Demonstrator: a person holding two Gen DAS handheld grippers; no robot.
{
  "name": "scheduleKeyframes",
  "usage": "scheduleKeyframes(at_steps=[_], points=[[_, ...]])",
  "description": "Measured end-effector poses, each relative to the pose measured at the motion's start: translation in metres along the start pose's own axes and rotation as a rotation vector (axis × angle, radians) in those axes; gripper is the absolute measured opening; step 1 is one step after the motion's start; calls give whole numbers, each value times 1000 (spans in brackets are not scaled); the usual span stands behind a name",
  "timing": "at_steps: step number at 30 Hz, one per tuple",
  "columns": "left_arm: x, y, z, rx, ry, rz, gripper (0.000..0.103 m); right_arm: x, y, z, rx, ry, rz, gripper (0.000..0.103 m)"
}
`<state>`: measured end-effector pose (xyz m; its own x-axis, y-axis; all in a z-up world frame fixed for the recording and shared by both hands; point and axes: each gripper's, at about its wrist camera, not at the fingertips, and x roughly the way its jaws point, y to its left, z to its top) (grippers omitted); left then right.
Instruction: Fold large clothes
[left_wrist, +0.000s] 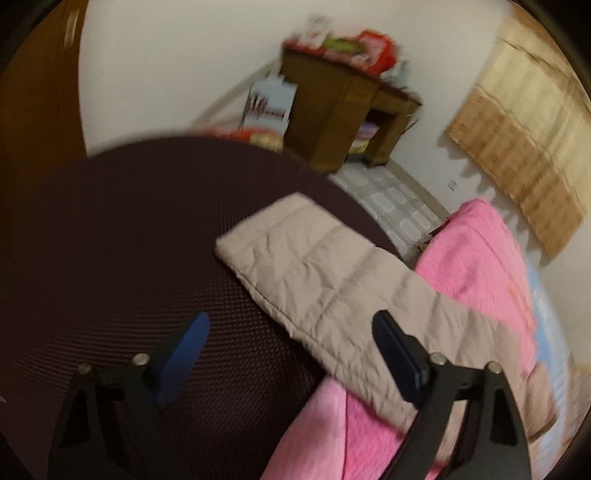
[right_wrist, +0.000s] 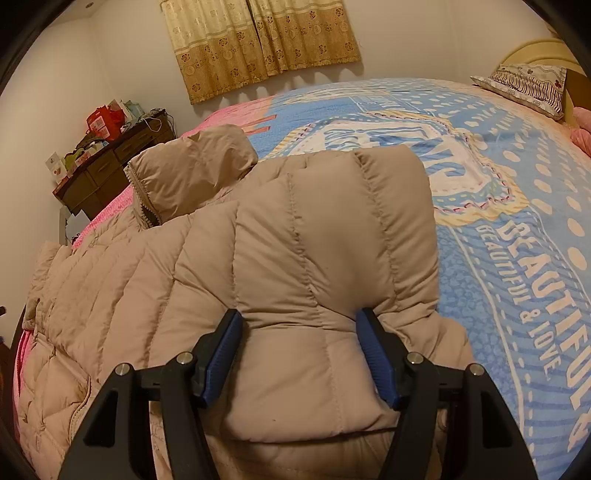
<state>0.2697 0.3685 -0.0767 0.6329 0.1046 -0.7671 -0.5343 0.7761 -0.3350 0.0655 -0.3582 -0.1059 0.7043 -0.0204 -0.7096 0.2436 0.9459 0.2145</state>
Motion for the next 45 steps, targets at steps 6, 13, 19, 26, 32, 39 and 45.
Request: scheduleKeyframes(at_steps=[6, 13, 19, 26, 32, 39, 45], points=[[47, 8, -6, -159, 118, -46, 88, 0, 0, 0, 0, 0, 0, 66], [47, -4, -4, -140, 67, -1, 60, 0, 0, 0, 0, -1, 1, 66], [58, 0, 1, -118, 69, -26, 9, 1, 0, -1, 0, -1, 0, 67], [-8, -65, -3, 117, -147, -33, 6, 1, 0, 0, 2, -2, 3, 67], [-119, -185, -68, 478, -367, -253, 7, 1, 0, -1, 2, -2, 2, 67], [-183, -288, -226, 819, -322, -603, 7, 1, 0, 0, 8, -5, 10, 67], [-147, -314, -335, 967, -120, -576, 7, 2, 1, 1, 21, -11, 23, 67]])
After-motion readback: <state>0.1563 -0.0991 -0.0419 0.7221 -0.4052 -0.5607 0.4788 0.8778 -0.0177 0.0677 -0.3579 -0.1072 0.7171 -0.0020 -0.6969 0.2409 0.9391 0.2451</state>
